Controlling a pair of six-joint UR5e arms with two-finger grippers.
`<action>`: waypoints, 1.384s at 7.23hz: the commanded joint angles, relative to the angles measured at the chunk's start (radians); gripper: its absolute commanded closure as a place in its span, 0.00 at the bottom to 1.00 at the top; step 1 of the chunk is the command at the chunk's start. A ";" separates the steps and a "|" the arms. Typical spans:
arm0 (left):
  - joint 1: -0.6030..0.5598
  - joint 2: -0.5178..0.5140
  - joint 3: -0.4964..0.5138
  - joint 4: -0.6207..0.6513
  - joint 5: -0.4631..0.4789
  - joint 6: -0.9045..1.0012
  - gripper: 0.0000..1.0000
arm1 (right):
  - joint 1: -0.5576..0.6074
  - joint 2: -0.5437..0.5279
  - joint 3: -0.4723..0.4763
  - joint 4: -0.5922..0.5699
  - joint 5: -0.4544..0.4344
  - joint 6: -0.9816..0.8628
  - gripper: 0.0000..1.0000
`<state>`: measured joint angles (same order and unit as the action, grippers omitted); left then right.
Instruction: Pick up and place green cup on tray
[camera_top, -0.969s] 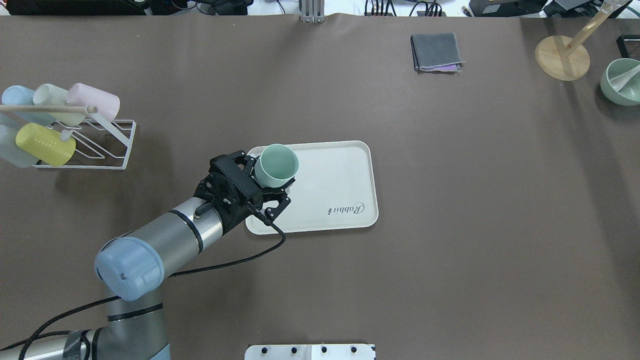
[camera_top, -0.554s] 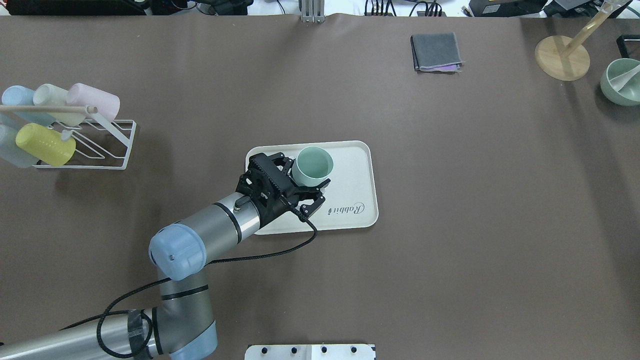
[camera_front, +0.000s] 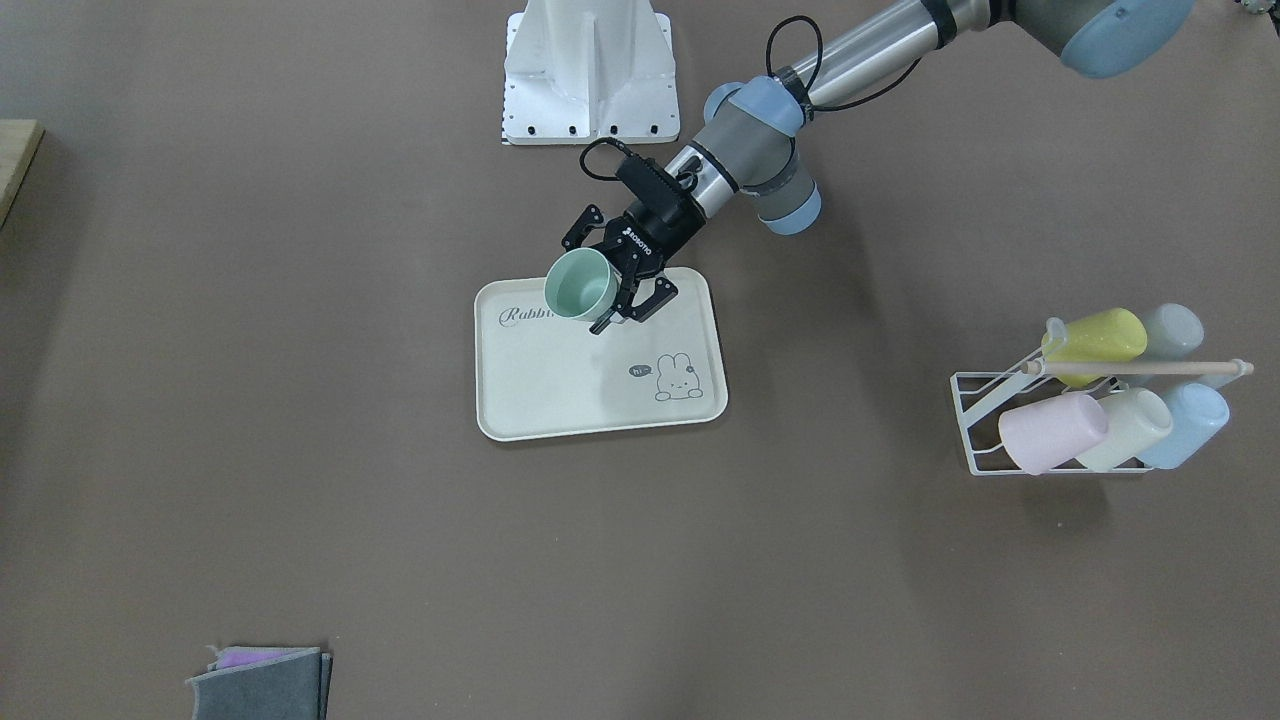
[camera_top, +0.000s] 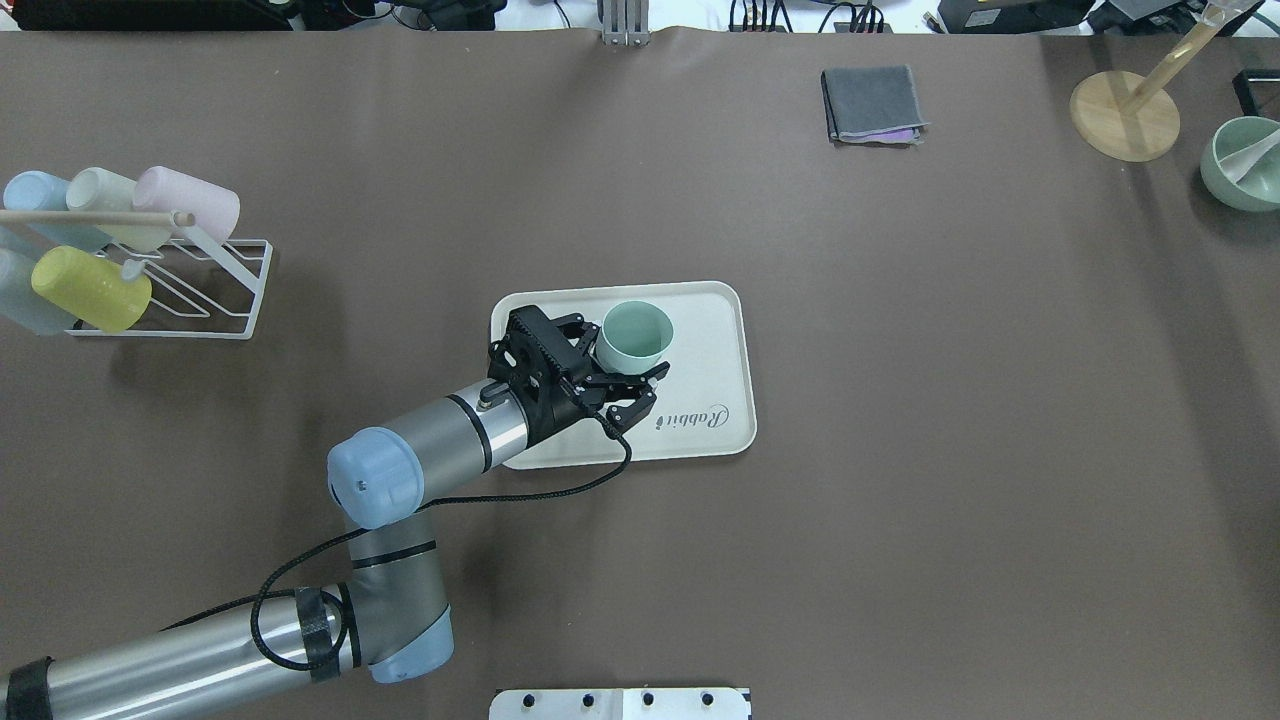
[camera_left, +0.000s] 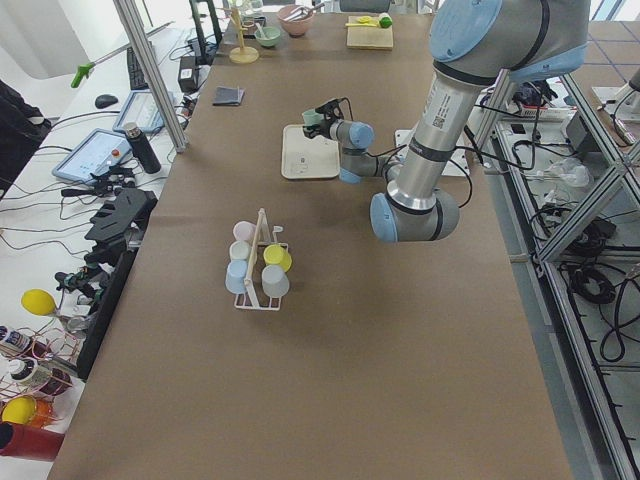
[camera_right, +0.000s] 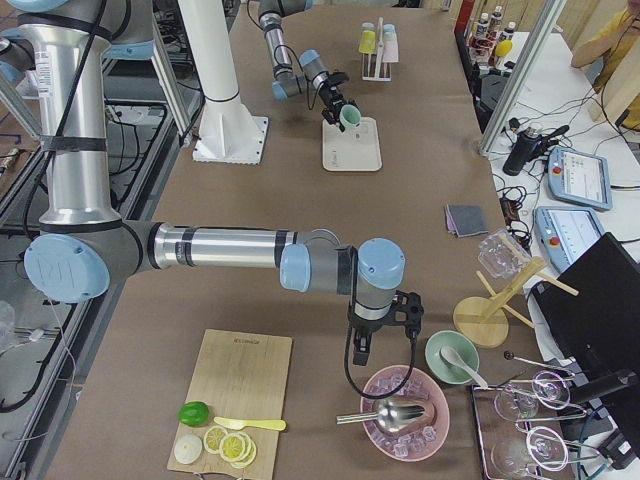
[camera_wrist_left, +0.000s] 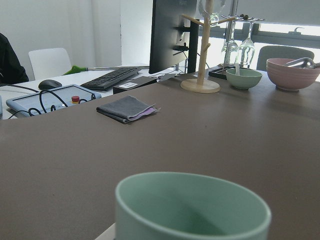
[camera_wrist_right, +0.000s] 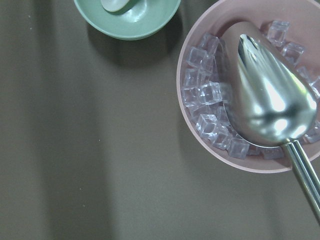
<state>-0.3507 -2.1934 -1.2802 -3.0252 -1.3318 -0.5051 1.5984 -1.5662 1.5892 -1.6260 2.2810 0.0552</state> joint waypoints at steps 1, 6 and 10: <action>-0.042 -0.017 0.048 0.015 -0.049 -0.055 1.00 | 0.000 0.000 -0.002 0.000 0.000 0.000 0.00; -0.025 -0.049 0.098 0.045 -0.047 -0.047 0.92 | 0.000 0.000 -0.002 0.000 0.000 0.000 0.00; 0.005 -0.051 0.099 -0.001 -0.040 -0.007 1.00 | -0.002 0.000 -0.002 0.000 0.000 0.000 0.00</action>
<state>-0.3585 -2.2451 -1.1814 -3.0021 -1.3771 -0.5263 1.5980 -1.5662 1.5877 -1.6260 2.2810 0.0552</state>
